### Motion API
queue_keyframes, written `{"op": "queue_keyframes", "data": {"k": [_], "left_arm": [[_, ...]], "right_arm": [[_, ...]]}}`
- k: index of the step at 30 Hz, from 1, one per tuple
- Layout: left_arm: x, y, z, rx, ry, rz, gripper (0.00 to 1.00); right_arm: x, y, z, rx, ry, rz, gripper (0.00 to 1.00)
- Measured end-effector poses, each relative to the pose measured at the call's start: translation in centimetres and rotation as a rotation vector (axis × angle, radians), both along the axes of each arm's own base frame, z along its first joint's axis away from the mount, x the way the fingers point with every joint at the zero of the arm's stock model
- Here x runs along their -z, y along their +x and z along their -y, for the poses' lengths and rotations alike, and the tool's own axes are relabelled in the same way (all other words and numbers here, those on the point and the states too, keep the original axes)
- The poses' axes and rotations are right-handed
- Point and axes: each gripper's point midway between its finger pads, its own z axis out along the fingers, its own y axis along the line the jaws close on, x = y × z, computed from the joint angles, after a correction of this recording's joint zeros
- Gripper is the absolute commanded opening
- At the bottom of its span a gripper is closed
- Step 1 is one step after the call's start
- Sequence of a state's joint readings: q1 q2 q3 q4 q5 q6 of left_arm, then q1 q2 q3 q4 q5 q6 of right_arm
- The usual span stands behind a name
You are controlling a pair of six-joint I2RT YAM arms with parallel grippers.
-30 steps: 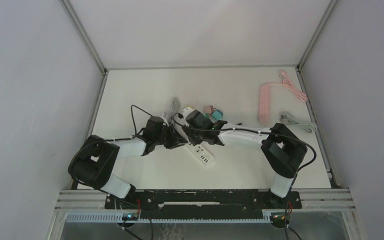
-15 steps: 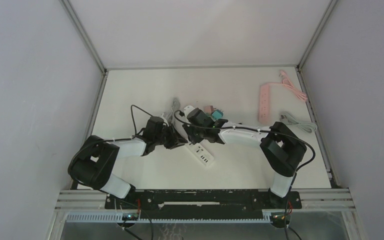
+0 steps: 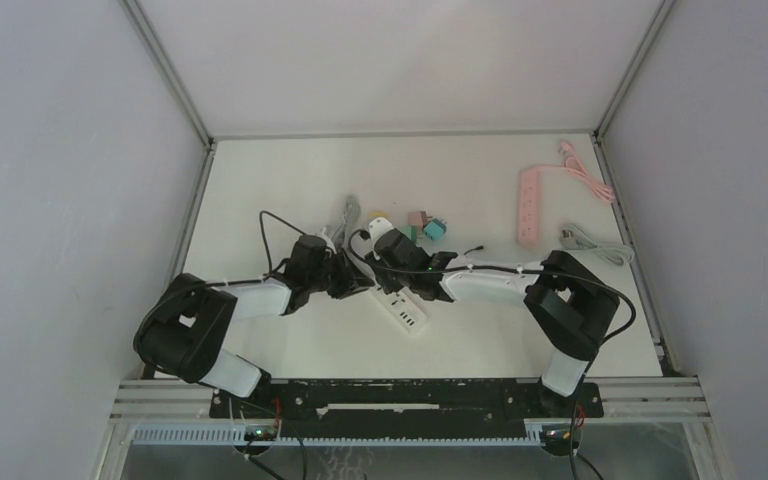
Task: Insert the plug
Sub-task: Insert the plug into the socket.
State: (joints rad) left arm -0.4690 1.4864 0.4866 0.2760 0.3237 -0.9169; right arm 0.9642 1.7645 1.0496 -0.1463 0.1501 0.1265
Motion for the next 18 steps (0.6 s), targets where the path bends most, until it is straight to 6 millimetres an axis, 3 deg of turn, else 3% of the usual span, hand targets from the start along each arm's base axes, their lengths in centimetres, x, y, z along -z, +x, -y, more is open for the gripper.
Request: {"op": "queue_keyframes", "data": {"k": [8,18], "left_arm": [[0.0,0.22,0.0,-0.005,-0.005,0.019,0.3],[-0.07,1.0,-0.25,-0.026,0.01,0.055,0.3]], "right_arm": [[0.27,-0.15,0.23,0.043,0.066,-0.008,0.0],[0.39,0.16,-0.39,0.041,-0.006,-0.048,0.0]]}}
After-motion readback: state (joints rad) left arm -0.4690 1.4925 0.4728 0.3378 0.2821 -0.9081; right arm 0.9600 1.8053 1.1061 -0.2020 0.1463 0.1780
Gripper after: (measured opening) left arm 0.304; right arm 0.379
